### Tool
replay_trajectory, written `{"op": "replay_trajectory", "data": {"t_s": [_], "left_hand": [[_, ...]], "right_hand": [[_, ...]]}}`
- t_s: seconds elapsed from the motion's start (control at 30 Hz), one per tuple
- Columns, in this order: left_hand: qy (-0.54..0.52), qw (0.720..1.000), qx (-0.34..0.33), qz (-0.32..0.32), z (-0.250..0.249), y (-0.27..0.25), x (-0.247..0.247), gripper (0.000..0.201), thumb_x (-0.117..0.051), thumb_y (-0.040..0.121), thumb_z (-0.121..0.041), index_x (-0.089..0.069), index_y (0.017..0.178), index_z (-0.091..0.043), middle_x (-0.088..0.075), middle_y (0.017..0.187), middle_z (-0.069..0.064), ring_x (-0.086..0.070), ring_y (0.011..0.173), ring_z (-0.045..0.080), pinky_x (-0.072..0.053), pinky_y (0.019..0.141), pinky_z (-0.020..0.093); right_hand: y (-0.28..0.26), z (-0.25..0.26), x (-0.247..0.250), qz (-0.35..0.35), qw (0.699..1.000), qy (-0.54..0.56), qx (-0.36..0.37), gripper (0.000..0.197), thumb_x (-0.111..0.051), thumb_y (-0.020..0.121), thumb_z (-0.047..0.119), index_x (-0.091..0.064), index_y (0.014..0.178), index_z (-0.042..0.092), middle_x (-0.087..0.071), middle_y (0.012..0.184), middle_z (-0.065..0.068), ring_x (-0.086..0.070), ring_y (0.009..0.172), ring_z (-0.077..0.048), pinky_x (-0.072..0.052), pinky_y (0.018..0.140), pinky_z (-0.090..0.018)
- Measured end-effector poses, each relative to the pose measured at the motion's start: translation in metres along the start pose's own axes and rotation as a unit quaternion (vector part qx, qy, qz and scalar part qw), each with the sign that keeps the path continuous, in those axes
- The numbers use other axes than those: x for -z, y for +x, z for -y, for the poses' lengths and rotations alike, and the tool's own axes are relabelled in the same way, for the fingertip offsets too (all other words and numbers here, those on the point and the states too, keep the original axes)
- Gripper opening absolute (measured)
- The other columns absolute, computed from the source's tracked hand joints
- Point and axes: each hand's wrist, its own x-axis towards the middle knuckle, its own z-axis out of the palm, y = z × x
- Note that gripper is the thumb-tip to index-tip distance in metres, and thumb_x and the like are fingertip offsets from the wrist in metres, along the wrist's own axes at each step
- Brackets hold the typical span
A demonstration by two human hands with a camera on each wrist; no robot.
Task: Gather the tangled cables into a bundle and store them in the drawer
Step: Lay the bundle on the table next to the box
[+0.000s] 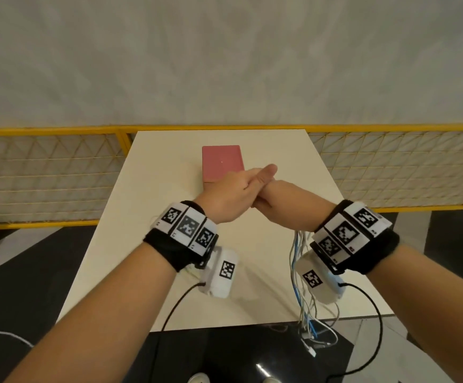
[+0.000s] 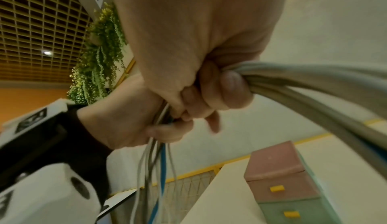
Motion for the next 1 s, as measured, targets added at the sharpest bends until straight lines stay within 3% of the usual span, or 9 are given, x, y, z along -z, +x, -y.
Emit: {"op": "replay_trajectory", "data": {"t_s": [0.1,0.27,0.4,0.5,0.6,0.73,0.83,0.9,1.0], "left_hand": [[0.016,1.0,-0.019,0.007,0.006,0.001,0.007,0.073,-0.022,0.083,-0.072,-0.063,0.107,-0.017,-0.068,0.071,0.013,-0.059,0.058,0.011,-0.049,0.067,0.033],[0.025,1.0,0.008,0.005,0.008,0.004,0.007,0.065,-0.027,0.091,-0.065,-0.031,0.147,-0.032,-0.064,0.072,0.003,-0.061,0.062,0.015,-0.054,0.064,0.034],[0.06,0.998,-0.006,-0.017,0.009,0.005,0.007,0.051,-0.03,0.103,-0.048,-0.025,0.15,-0.03,-0.065,0.076,0.003,-0.062,0.066,0.015,-0.056,0.075,0.04],[0.096,0.994,-0.022,-0.04,0.008,0.005,0.009,0.041,-0.034,0.103,-0.043,-0.034,0.142,-0.031,-0.067,0.077,0.007,-0.063,0.069,0.019,-0.055,0.076,0.046],[0.121,0.992,-0.021,-0.033,0.007,0.006,0.01,0.029,-0.035,0.103,-0.044,-0.044,0.126,-0.029,-0.071,0.087,0.008,-0.066,0.074,0.022,-0.054,0.075,0.047],[0.106,0.994,0.012,0.0,0.0,0.009,0.018,0.041,-0.031,0.102,-0.049,-0.047,0.126,-0.019,-0.071,0.094,0.011,-0.066,0.081,0.02,-0.054,0.084,0.041],[0.149,0.988,0.026,0.018,-0.007,0.012,0.022,0.06,-0.026,0.099,-0.058,-0.03,0.146,-0.021,-0.072,0.092,0.012,-0.066,0.083,0.018,-0.052,0.085,0.037],[0.132,0.991,0.032,0.022,-0.007,0.013,0.023,0.067,-0.025,0.096,-0.063,-0.031,0.146,-0.02,-0.068,0.115,0.011,-0.063,0.105,0.022,-0.048,0.096,0.04],[0.054,0.998,0.026,0.004,0.001,0.013,0.025,0.069,-0.032,0.091,-0.066,-0.042,0.14,-0.019,-0.062,0.122,0.004,-0.06,0.109,0.018,-0.05,0.093,0.037]], "right_hand": [[0.0,-0.004,0.007,0.036,0.996,0.082,0.015,0.021,-0.043,0.098,0.011,-0.062,0.095,0.016,-0.061,0.094,0.007,-0.053,0.08,0.001,-0.043,0.078,-0.008],[0.001,-0.003,0.012,0.082,0.983,0.162,-0.015,0.018,-0.042,0.099,0.012,-0.06,0.094,0.01,-0.051,0.066,0.004,-0.05,0.058,-0.008,-0.045,0.061,-0.019],[-0.004,-0.003,0.013,0.108,0.964,0.237,-0.052,0.021,-0.047,0.099,0.018,-0.057,0.082,0.011,-0.058,0.066,-0.003,-0.061,0.06,-0.018,-0.052,0.066,-0.027],[-0.01,-0.006,0.007,0.145,0.924,0.339,-0.097,0.027,-0.041,0.101,0.024,-0.05,0.082,0.006,-0.051,0.07,-0.005,-0.053,0.061,-0.018,-0.055,0.073,-0.038],[-0.003,-0.007,0.001,0.12,0.986,0.094,-0.064,0.022,-0.033,0.102,0.025,-0.043,0.091,0.009,-0.053,0.077,-0.004,-0.05,0.066,-0.019,-0.052,0.067,-0.035],[0.008,-0.005,-0.002,0.071,0.976,-0.208,-0.006,0.026,-0.035,0.101,0.015,-0.045,0.124,0.007,-0.061,0.1,-0.001,-0.059,0.075,-0.023,-0.047,0.067,-0.034],[0.015,-0.004,0.002,0.087,0.958,-0.273,0.011,0.037,-0.036,0.096,0.002,-0.048,0.129,0.013,-0.058,0.111,-0.004,-0.061,0.086,-0.024,-0.04,0.069,-0.029],[0.02,-0.005,0.005,0.066,0.954,-0.294,0.006,0.035,-0.036,0.096,0.003,-0.049,0.129,0.007,-0.059,0.12,-0.013,-0.062,0.098,-0.029,-0.041,0.075,-0.029],[0.024,-0.013,0.017,0.04,0.995,-0.086,-0.002,0.027,-0.051,0.096,0.014,-0.054,0.122,0.008,-0.063,0.108,-0.006,-0.059,0.094,-0.022,-0.039,0.074,-0.015]]}}
